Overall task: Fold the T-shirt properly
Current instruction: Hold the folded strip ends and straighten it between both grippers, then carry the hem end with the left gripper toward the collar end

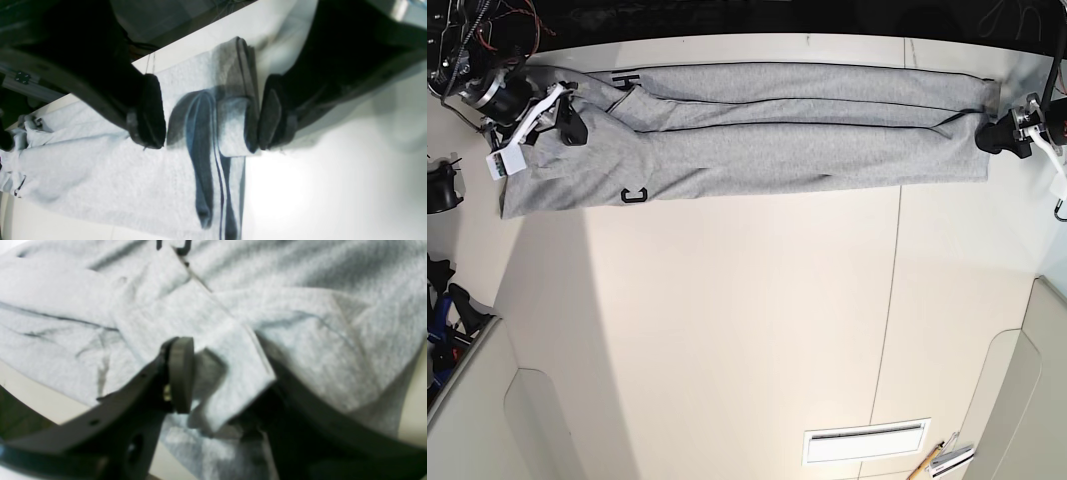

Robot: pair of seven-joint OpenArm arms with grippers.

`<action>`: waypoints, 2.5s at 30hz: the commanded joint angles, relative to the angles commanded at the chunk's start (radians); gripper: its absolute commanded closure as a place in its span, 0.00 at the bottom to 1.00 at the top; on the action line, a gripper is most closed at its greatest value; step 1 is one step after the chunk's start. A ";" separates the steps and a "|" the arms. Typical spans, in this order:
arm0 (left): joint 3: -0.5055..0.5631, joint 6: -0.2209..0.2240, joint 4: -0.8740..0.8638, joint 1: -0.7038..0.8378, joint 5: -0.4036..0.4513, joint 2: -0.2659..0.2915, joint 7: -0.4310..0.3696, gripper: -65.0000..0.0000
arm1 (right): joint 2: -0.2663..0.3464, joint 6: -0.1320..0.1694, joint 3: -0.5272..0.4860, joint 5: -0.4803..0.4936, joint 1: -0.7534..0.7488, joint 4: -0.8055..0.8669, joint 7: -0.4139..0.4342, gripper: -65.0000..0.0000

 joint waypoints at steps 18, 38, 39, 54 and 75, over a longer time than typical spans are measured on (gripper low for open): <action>0.000 0.000 0.081 0.042 0.055 -0.029 -0.035 0.27 | 0.000 0.000 0.000 0.018 0.000 0.000 0.003 0.65; 0.000 0.000 0.117 0.053 0.006 0.042 0.023 0.27 | 0.000 0.000 0.000 0.019 0.003 0.000 0.003 0.65; 0.000 0.000 0.117 0.053 0.006 0.047 0.023 0.29 | 0.000 0.000 0.000 0.019 0.003 0.000 0.003 0.65; 0.000 0.000 0.117 0.013 0.155 0.046 -0.083 1.00 | 0.000 0.001 0.008 0.109 0.050 0.004 -0.022 0.65; -0.004 0.000 0.357 -0.052 0.123 -0.004 -0.021 1.00 | 0.000 0.004 0.122 0.160 0.081 0.036 -0.049 0.65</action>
